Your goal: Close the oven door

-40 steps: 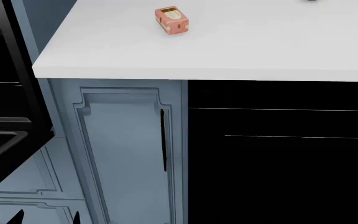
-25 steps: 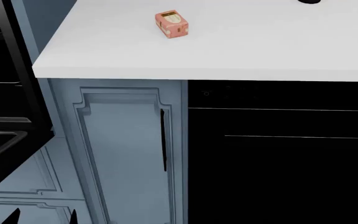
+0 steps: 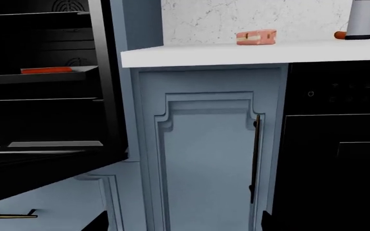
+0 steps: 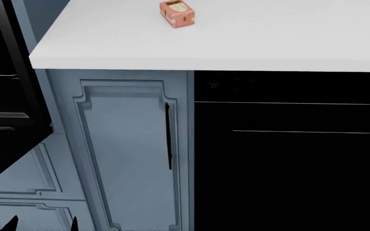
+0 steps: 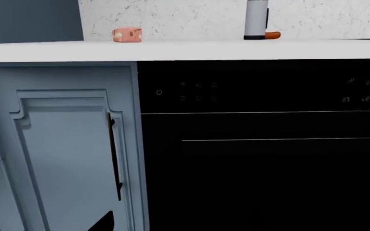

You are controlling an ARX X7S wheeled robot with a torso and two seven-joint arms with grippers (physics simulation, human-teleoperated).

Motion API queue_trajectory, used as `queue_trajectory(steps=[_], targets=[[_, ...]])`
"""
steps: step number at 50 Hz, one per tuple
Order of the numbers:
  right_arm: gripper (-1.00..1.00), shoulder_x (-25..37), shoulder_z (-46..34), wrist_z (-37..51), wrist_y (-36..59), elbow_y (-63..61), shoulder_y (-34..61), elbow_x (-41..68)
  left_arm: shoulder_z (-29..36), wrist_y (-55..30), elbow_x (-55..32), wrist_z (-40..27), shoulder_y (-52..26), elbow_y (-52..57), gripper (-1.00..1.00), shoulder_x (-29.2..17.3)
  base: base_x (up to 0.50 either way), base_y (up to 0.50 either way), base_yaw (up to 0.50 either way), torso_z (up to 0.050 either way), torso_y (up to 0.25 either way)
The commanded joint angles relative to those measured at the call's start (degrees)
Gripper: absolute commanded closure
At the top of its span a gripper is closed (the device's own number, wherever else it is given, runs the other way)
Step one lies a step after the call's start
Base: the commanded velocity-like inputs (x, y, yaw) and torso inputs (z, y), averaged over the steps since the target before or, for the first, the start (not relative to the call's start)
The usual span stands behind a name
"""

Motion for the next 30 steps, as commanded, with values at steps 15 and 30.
queue_trajectory(steps=[15, 30], targets=[[-1.0, 1.6, -2.1, 2.4, 0.1, 0.6, 0.5, 1.4, 1.9, -0.1, -1.8, -2.2, -0.3, -0.2, -1.0, -1.7, 0.0, 0.0, 0.0, -0.05, 0.0], [-1.0, 2.4, -3.2, 3.6, 0.8, -0.1, 0.4, 1.9, 2.9, -0.5, -2.8, -3.0, -0.6, -0.5, -1.0, -2.5, 0.0, 0.0, 0.0, -0.05, 0.0]])
